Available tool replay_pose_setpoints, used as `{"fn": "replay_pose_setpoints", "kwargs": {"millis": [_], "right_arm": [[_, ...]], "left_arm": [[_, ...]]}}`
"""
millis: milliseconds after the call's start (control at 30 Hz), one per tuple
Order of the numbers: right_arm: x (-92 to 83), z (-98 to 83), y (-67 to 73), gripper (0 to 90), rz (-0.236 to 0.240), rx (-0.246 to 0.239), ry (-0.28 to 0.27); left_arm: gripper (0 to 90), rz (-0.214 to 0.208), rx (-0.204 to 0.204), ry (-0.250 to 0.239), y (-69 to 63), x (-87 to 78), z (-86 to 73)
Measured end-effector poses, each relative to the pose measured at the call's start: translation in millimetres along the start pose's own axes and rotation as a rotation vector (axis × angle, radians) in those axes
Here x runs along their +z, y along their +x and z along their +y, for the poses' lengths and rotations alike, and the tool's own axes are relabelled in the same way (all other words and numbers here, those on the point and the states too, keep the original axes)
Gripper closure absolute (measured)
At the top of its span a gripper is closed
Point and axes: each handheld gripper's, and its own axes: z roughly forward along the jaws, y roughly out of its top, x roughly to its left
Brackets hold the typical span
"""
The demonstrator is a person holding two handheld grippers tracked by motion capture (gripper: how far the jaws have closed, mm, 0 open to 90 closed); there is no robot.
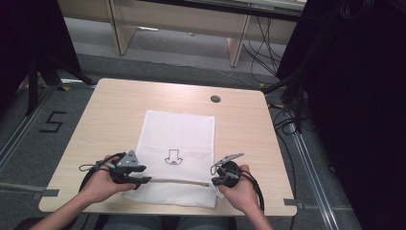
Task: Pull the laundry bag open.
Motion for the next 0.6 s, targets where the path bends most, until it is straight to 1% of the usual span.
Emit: {"fn": "replay_pose_setpoints", "kwargs": {"millis": [33, 67, 100, 167, 200, 233, 267, 300, 333, 367, 400, 433, 467, 500, 533, 567, 600], "right_arm": [[0.7, 0.9, -0.6, 90.0, 0.001, -0.002, 0.004], [0.7, 0.9, -0.6, 90.0, 0.001, -0.002, 0.004], [3.7, 1.9, -1.3, 90.0, 0.011, 0.002, -0.001], [3.9, 1.9, -0.7, 90.0, 0.013, 0.005, 0.01], [6.9, 1.7, -1.4, 90.0, 0.012, -0.01, 0.011], [8.8, 1.2, -1.0, 90.0, 0.017, -0.01, 0.021], [10.6, 0.4, -0.1, 90.0, 0.021, 0.003, 0.042], [13.8, -0.5, 1.1, 90.0, 0.029, 0.004, 0.06], [14.8, -0.5, 0.6, 90.0, 0.024, 0.003, 0.067], [15.4, -0.3, 1.3, 90.0, 0.024, 0.017, 0.086], [15.4, -0.3, 1.3, 90.0, 0.024, 0.017, 0.086], [17.8, -0.2, 0.0, 90.0, 0.023, -0.002, 0.07], [19.5, 0.0, 1.3, 90.0, 0.029, 0.009, 0.088], [22.2, 0.1, 0.7, 90.0, 0.017, -0.007, 0.093], [23.1, 0.2, 1.6, 90.0, 0.021, -0.006, 0.092], [22.5, 0.9, 3.3, 90.0, 0.021, 0.017, 0.11], [22.3, 1.4, 2.9, 90.0, 0.006, 0.011, 0.114]], "left_arm": [[52.6, 0.001, -0.002, -0.004, -0.3, 0.0, -0.4], [52.6, -0.004, -0.015, -0.006, -1.0, 0.1, -0.6], [52.6, -0.013, -0.018, -0.008, -1.1, 1.0, 0.4], [52.6, -0.007, -0.012, -0.005, -0.8, 1.6, 1.5], [52.2, -0.017, -0.013, -0.008, -1.7, 2.6, 2.9], [51.7, -0.022, -0.022, -0.013, -2.7, 4.5, 4.2], [51.4, -0.032, -0.024, -0.019, -4.4, 6.0, 6.4], [49.7, -0.044, -0.007, -0.019, -4.7, 6.7, 8.8], [48.4, -0.072, -0.034, -0.053, -10.0, 9.5, 12.9], [47.1, -0.076, -0.036, -0.055, -12.8, 10.3, 15.2], [46.2, -0.076, -0.036, -0.055, -12.8, 10.3, 15.2], [46.2, -0.084, -0.014, -0.054, -16.5, 11.8, 18.8], [46.6, -0.094, -0.012, -0.056, -19.2, 12.5, 20.5], [47.9, -0.113, 0.004, -0.06, -23.9, 14.5, 23.9], [48.2, -0.113, 0.004, -0.06, -23.9, 14.5, 23.9], [48.5, -0.115, 0.024, -0.056, -27.1, 17.3, 28.0], [49.0, -0.115, 0.024, -0.056, -27.1, 17.3, 28.0]]}}
